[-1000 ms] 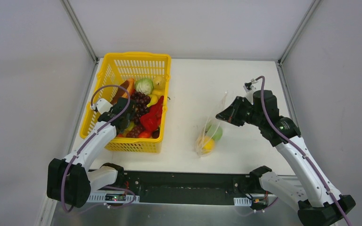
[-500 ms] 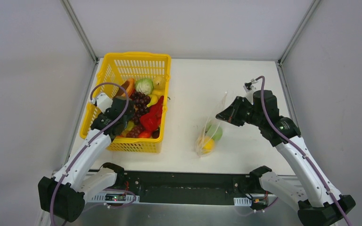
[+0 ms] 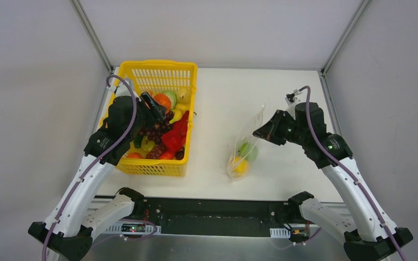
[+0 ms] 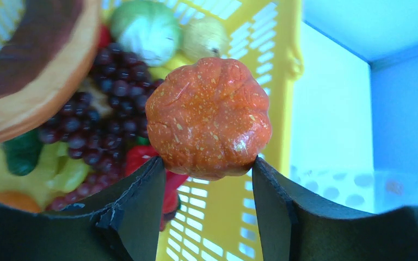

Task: Place the food in the zip-top bag and seal the zipper
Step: Pick up the fake vegetable from the bin, then place the fake vegetable in the zipper food storage bag.

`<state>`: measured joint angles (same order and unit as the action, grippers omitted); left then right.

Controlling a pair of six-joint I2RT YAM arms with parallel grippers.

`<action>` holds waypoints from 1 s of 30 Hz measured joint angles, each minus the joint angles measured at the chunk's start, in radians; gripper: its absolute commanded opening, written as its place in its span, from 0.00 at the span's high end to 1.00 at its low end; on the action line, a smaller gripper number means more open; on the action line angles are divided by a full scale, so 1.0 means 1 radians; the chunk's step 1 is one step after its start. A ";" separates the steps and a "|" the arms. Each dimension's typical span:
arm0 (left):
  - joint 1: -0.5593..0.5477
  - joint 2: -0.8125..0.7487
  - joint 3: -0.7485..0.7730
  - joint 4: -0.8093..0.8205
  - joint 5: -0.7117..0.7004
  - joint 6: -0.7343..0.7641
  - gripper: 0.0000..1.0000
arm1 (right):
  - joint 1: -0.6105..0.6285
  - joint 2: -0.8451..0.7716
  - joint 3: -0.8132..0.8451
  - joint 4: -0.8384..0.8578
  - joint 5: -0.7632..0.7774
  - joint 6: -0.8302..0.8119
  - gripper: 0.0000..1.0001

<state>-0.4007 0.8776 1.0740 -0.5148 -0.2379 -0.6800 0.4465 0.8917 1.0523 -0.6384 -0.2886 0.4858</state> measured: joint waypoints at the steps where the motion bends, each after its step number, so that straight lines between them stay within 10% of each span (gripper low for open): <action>1: -0.008 0.002 0.011 0.010 0.032 0.016 1.00 | 0.000 0.000 0.016 -0.015 0.009 -0.005 1.00; 30: -0.414 0.234 0.275 0.090 0.511 0.266 1.00 | 0.000 0.056 0.032 -0.005 -0.039 -0.019 1.00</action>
<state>-0.8143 1.1118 1.3487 -0.4248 0.2729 -0.4145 0.4465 0.9482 1.0847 -0.6430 -0.3275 0.4664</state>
